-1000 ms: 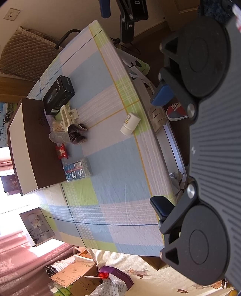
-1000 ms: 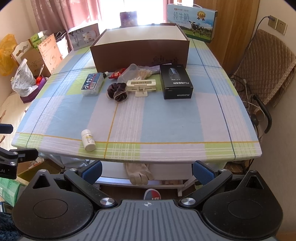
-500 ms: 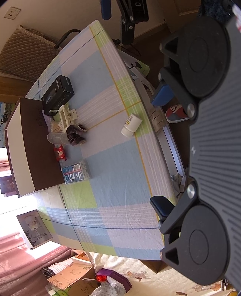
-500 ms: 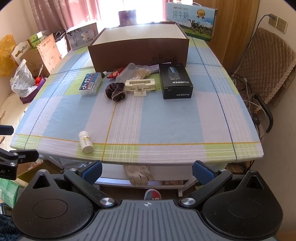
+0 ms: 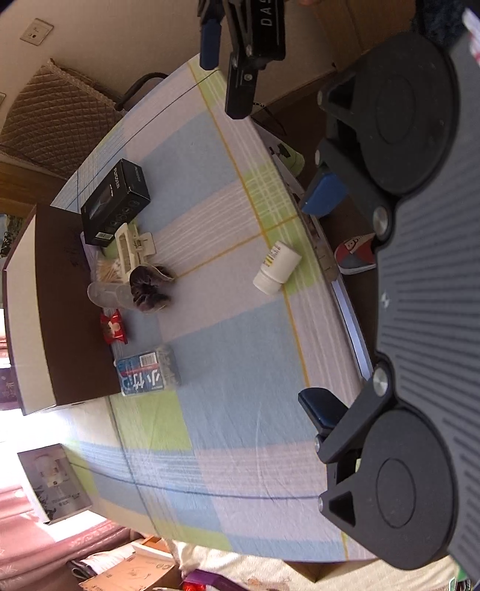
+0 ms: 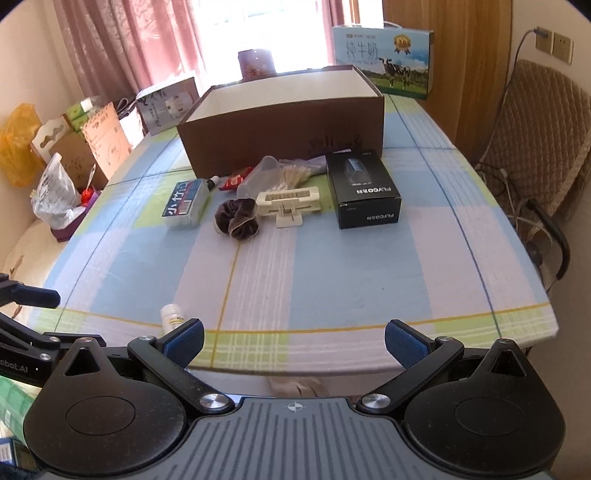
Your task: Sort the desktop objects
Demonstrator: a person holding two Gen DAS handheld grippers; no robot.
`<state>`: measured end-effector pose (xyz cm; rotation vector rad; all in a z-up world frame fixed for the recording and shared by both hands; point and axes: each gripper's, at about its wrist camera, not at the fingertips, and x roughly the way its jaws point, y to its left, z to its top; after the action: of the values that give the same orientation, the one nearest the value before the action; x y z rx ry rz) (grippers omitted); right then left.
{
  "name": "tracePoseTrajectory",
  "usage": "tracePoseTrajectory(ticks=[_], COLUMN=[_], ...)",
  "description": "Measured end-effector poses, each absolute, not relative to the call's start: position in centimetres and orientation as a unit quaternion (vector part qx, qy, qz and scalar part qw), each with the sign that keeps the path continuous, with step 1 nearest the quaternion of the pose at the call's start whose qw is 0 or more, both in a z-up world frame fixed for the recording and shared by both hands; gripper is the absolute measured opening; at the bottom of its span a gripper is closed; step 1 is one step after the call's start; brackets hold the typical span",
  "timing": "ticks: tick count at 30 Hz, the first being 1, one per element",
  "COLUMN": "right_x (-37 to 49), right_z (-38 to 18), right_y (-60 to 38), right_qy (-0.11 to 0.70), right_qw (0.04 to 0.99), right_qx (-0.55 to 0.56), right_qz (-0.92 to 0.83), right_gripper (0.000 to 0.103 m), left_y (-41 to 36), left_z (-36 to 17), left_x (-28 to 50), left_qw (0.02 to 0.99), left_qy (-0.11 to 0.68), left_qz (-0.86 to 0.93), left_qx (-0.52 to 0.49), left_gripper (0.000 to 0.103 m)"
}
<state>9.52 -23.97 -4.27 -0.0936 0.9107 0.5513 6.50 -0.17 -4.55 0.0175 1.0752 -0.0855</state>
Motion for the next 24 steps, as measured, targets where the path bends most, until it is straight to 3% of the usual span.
tracePoseTrajectory(ticks=[5, 9, 20, 24], right_x=[10.3, 10.9, 12.9, 13.7], right_z=[-5.2, -5.8, -6.8, -7.0], right_y=[-23.5, -23.7, -24.2, -24.3], right_qy=[0.438, 0.446, 0.469, 0.474], right_qw=[0.858, 0.856, 0.846, 0.843], right_qx=[-0.053, -0.053, -0.049, -0.052], right_qz=[0.262, 0.256, 0.25, 0.249], right_gripper=[0.101, 0.101, 0.101, 0.101], left_y=[-0.3, -0.8, -1.2, -1.7], left_z=[-5.6, -6.7, -9.1, -10.0], left_x=[7.8, 8.6, 10.7, 11.5], left_qw=[0.858, 0.852, 0.841, 0.835], left_qy=[0.512, 0.519, 0.533, 0.542], left_qz=[-0.054, -0.069, -0.075, -0.072], left_qx=[0.001, -0.004, -0.056, -0.066], left_gripper=[0.089, 0.073, 0.05, 0.034])
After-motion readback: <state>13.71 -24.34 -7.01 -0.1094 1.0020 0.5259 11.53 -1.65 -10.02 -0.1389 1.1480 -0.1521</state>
